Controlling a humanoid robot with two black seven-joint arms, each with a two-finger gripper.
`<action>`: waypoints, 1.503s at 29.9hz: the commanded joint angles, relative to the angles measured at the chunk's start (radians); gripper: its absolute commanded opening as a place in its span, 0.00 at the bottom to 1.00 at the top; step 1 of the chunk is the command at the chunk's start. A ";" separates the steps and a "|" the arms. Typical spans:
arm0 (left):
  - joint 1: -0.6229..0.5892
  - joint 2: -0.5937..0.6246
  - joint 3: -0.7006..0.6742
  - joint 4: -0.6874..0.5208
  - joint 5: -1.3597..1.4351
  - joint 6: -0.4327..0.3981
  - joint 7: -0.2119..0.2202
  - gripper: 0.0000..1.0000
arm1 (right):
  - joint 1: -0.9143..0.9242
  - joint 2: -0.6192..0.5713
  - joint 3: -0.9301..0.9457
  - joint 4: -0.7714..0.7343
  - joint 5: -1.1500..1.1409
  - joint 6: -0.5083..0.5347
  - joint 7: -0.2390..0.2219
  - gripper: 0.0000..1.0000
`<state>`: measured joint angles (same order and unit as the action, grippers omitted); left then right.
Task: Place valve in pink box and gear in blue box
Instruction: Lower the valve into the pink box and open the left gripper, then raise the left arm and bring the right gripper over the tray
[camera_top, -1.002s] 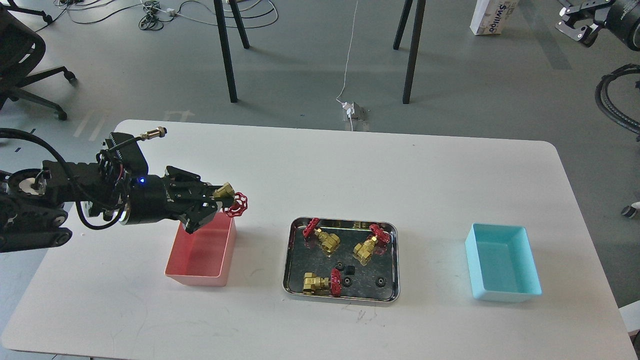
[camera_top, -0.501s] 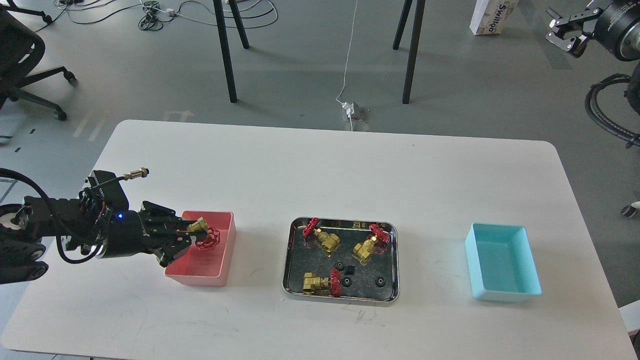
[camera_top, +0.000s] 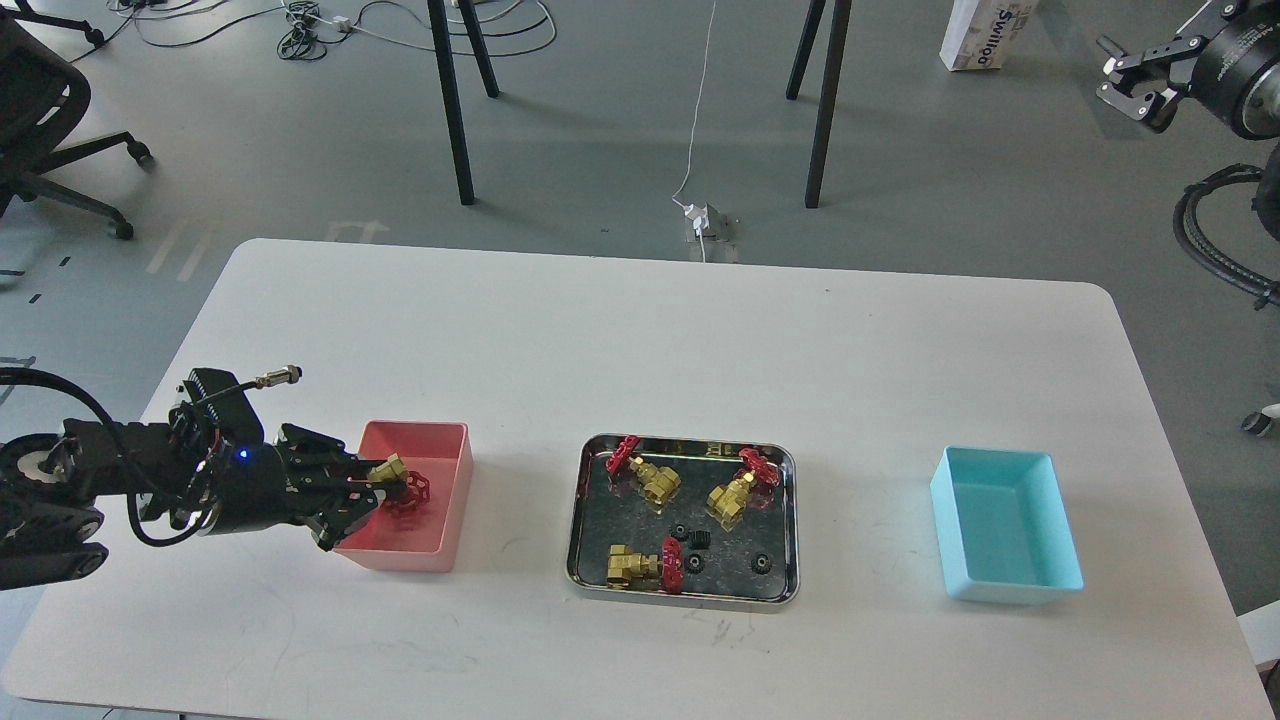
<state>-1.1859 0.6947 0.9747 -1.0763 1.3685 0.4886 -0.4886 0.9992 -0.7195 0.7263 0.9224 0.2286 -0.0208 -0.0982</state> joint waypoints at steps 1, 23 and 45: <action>0.015 -0.014 0.001 0.024 0.000 0.000 0.000 0.15 | -0.008 0.000 0.002 0.001 0.000 0.001 0.000 1.00; 0.020 -0.024 -0.001 0.032 -0.002 0.000 0.000 0.39 | -0.034 -0.001 0.008 0.004 0.001 0.001 0.000 1.00; 0.034 0.273 -0.758 -0.370 -0.372 -0.312 0.000 0.61 | -0.025 -0.003 -0.007 -0.010 -0.041 0.215 0.000 1.00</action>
<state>-1.1633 0.9534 0.3534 -1.3724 1.2188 0.2817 -0.4886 0.9703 -0.7207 0.7312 0.9153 0.2168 0.1431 -0.0974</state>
